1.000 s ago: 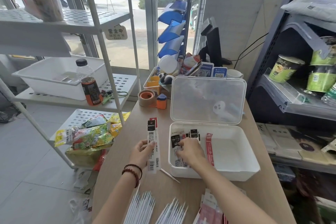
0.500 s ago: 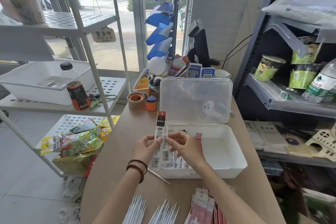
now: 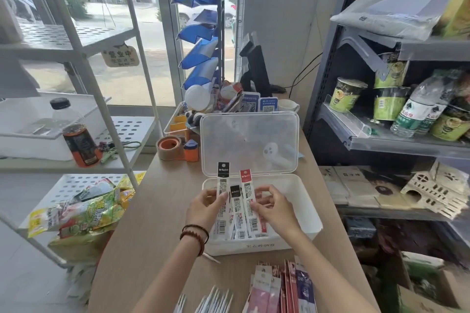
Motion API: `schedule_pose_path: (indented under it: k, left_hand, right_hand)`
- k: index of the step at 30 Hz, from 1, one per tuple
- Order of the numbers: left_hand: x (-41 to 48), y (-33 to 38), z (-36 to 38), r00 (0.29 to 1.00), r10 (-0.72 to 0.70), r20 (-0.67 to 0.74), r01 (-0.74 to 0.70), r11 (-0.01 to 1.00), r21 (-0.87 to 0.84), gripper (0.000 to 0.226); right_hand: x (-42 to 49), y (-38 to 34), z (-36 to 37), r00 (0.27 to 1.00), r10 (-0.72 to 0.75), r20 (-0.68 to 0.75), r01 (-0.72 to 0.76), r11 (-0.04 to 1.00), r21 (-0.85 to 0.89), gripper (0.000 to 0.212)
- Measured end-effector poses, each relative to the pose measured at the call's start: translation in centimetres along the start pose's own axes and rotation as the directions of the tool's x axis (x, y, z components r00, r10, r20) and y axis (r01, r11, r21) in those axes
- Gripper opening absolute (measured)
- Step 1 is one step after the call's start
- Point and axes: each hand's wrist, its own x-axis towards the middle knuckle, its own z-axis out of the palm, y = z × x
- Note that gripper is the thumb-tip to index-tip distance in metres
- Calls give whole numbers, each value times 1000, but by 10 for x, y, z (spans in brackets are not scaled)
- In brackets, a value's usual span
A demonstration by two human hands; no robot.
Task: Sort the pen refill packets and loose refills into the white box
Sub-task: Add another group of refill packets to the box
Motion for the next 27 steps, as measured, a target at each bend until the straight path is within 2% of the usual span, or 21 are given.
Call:
schedule_pose_path:
  k: [3,6,10,14,17,20,22,25,27]
  left_hand:
    - [-2,4,-2,1000,7,19,-8,998,68,17]
    - [-2,0,-5,996,-12,84,1,992,125,10]
    - [-2,-6,-9,994,-38,100,26,992,121,16]
    - [-1,-5,-11,993,-78,88,68,991,119,14]
    - [2,-5,-13,989,-126,82,116,987,108,10]
    - [4,-6,-14,983,-153,106,147,987,62,8]
    - [5,-6,-13,983,-148,105,145,989,39,9]
    - [6,-3,-6,984,-138,111,139,990,-3,15]
    - [7,-1,-2,986,-126,107,126,992,7,14]
  right_hand:
    - [1,8,9,998,30,59,-26,997,-75,31]
    - [0,12,17,995,32,92,-15,983,-182,28]
    - [1,13,18,987,88,133,-48,961,-274,35]
    - [-1,7,24,991,99,89,-52,905,-421,40]
    - [-1,8,24,993,98,58,-61,890,-451,48]
    - [0,11,22,998,62,13,-52,913,-404,50]
    - [-1,6,22,1000,-14,-21,8,958,-288,45]
    - [-8,-8,21,996,-67,57,69,997,-25,39]
    - [-11,-11,22,990,-81,115,74,995,62,41]
